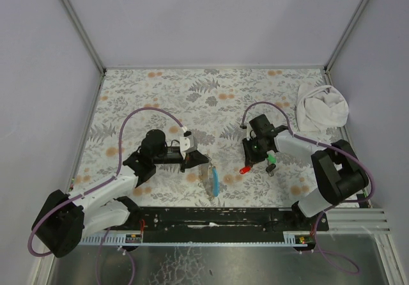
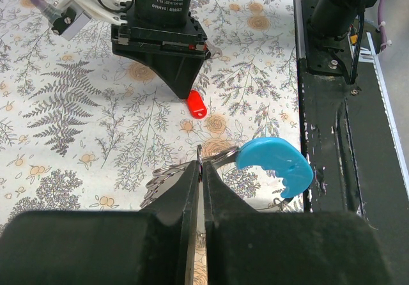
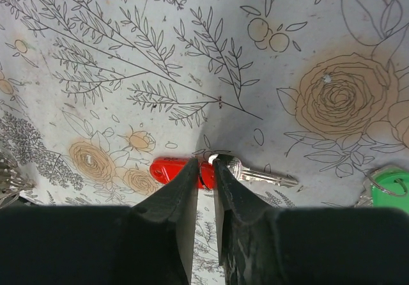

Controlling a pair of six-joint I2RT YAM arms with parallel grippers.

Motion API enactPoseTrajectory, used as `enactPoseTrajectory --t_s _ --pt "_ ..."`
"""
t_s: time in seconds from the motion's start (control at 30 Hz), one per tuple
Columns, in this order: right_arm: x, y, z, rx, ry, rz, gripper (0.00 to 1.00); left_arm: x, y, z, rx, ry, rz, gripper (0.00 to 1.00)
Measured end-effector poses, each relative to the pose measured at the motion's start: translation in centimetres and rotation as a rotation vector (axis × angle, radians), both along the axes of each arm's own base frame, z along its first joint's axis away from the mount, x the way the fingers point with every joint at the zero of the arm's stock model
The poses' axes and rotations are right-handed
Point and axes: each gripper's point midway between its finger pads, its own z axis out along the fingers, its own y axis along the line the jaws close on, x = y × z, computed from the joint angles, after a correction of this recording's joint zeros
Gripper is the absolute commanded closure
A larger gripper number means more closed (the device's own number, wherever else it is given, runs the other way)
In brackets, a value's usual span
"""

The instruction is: Put the keys on the keyring

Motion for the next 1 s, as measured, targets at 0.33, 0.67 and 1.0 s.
enactPoseTrajectory --t_s 0.33,0.67,1.0 --pt "-0.4 -0.1 0.0 0.000 0.017 0.010 0.94 0.0 0.0 0.0 0.001 0.001 0.000 1.00" --pt "-0.4 0.0 0.7 0.010 0.006 0.011 1.00 0.0 0.0 0.0 0.001 0.001 0.002 1.00" --pt "-0.2 0.9 1.0 -0.013 -0.009 0.042 0.92 0.0 0.0 0.0 0.002 0.001 0.003 1.00"
